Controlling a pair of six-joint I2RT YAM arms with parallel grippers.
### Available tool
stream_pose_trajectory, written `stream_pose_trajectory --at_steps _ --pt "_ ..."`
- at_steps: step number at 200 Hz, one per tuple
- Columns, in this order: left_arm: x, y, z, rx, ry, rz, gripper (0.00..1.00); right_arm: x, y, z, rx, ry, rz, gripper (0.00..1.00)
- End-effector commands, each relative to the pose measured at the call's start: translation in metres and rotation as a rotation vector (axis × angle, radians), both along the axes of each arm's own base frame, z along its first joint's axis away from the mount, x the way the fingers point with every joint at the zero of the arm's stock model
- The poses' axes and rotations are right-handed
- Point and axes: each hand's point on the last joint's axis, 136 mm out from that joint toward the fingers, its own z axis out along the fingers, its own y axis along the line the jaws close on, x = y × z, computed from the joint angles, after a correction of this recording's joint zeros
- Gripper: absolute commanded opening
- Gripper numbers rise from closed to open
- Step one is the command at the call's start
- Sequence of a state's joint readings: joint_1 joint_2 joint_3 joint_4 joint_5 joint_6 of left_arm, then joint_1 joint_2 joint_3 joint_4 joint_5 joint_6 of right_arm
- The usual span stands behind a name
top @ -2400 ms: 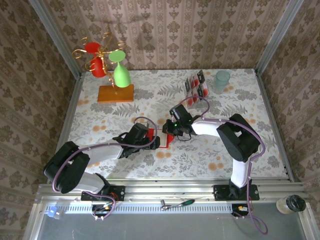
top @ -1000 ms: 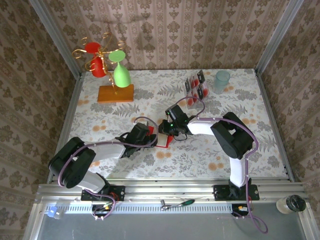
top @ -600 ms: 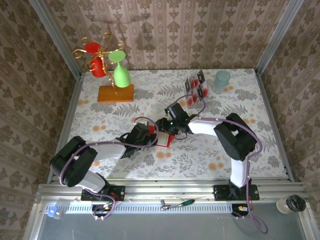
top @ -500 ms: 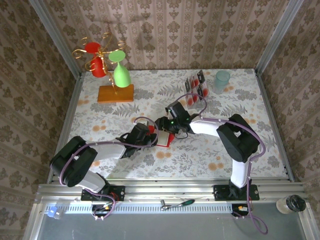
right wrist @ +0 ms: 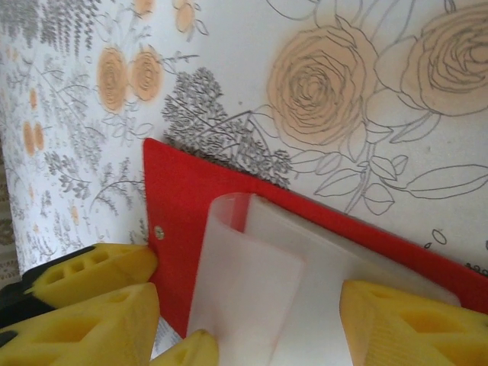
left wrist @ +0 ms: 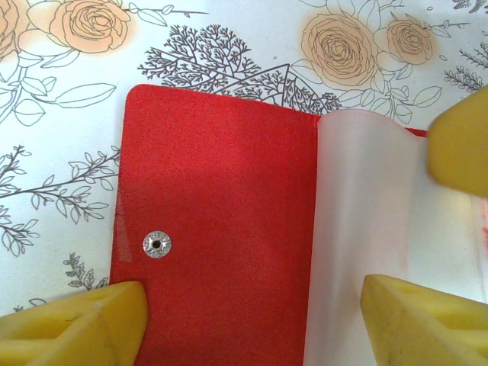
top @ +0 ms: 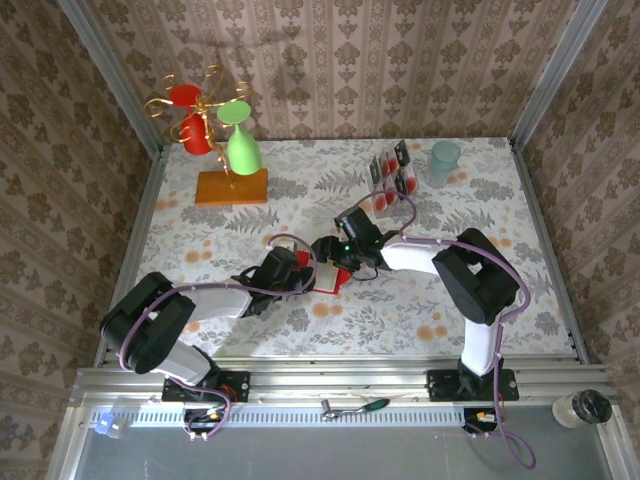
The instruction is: Put the credit cards into the card holder
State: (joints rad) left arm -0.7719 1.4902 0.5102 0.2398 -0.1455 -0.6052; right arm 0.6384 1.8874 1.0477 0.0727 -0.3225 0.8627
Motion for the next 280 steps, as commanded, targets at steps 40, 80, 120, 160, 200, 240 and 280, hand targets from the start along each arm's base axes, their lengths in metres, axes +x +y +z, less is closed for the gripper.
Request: stream_pose_trajectory --at_steps 40,80,120,160,200,240,280 --pt "-0.034 0.005 -0.037 0.028 0.16 -0.051 0.76 0.007 0.013 -0.001 0.039 0.016 0.029 0.61" --pt "-0.035 0.006 -0.038 0.026 0.161 -0.051 0.76 0.009 0.019 0.006 0.056 0.007 0.059 0.58" --pt "-0.035 0.005 -0.035 0.016 0.155 -0.05 0.77 0.009 0.025 0.015 0.08 -0.001 0.077 0.56" --pt "-0.031 0.004 -0.01 -0.016 0.111 -0.042 0.85 0.004 0.03 0.031 0.101 -0.017 0.087 0.56" --pt "-0.027 0.018 0.041 -0.072 -0.008 0.005 0.96 -0.001 0.041 0.044 0.123 -0.027 0.089 0.6" --pt "-0.023 0.05 0.081 -0.139 -0.091 0.1 1.0 0.002 0.052 0.043 0.127 -0.02 0.084 0.63" --pt "-0.021 0.067 0.093 -0.18 -0.096 0.148 1.0 0.003 0.066 0.042 0.127 -0.019 0.082 0.67"
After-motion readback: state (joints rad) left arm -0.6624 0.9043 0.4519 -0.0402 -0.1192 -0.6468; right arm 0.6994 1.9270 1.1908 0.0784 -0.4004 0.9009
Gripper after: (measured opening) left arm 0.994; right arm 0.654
